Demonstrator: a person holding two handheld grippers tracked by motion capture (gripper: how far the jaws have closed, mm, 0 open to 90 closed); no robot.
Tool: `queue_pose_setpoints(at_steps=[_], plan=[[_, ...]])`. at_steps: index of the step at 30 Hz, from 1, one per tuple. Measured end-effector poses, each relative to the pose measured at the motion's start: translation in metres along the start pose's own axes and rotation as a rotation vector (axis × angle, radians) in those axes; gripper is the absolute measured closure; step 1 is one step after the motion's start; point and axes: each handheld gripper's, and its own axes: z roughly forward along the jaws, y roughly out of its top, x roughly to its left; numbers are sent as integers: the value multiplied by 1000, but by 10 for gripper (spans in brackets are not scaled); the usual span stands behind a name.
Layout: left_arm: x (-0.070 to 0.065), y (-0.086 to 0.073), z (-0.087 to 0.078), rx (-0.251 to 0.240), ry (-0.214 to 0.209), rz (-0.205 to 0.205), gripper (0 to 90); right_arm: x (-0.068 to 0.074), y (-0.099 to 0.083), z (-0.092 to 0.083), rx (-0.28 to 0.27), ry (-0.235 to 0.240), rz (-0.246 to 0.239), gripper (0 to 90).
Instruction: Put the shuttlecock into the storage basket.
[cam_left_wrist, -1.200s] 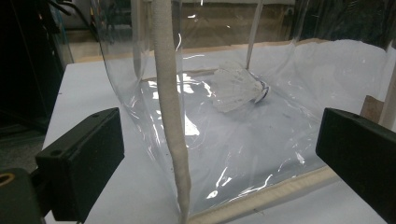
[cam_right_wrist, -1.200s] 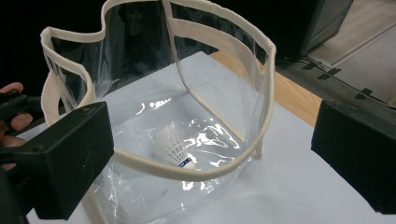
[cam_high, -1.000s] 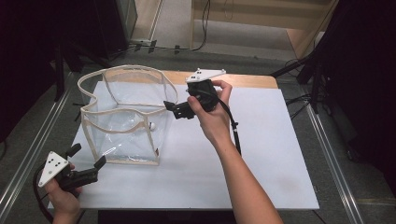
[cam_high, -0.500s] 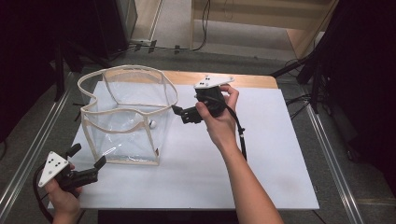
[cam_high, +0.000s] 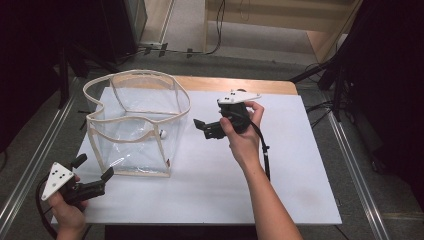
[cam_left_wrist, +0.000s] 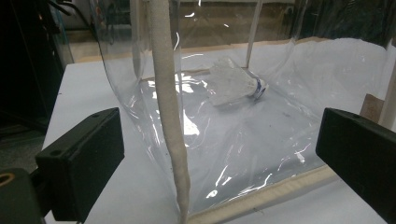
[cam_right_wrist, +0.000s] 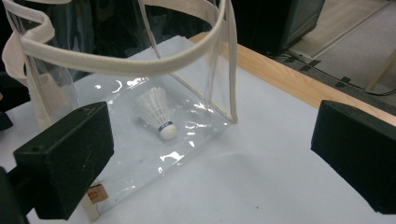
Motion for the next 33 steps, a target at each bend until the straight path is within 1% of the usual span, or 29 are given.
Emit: queue_pose_setpoints(at_steps=[7, 12, 14, 16, 18, 20, 23, 24, 26, 29, 31, 33], plan=[[0, 0, 0, 0, -1, 0, 18, -6, -13, -4, 1, -15, 11, 0], [0, 0, 0, -1, -2, 2, 18, -9, -20, -6, -2, -26, 8, 0], [0, 0, 0, -1, -1, 0, 18, -11, -26, -8, -1, -33, 16, 0], [0, 0, 0, -1, -1, 2, 18, -12, -27, -9, -2, -35, 22, 0], [0, 0, 0, -1, -1, 2, 18, -14, -33, -12, -11, -41, 23, 0], [0, 0, 0, -1, -2, 3, 18, -15, -36, -14, -12, -44, 26, 0], [0, 0, 0, -1, -2, 4, 18, -19, -45, -18, -13, -61, 27, 0], [0, 0, 0, -1, -2, 4, 18, -19, -45, -18, -13, -61, 27, 0], [0, 0, 0, 0, -1, 5, 18, -22, -52, -21, -20, -66, 39, 0], [-1, 0, 0, -1, -1, 5, 18, -24, -56, -24, -16, -73, 46, 0], [-1, 0, 0, -1, -1, 4, 18, -27, -63, -27, -16, -80, 57, 0], [-1, 0, 0, 0, -2, 4, 18, -28, -65, -28, -17, -82, 57, 0]])
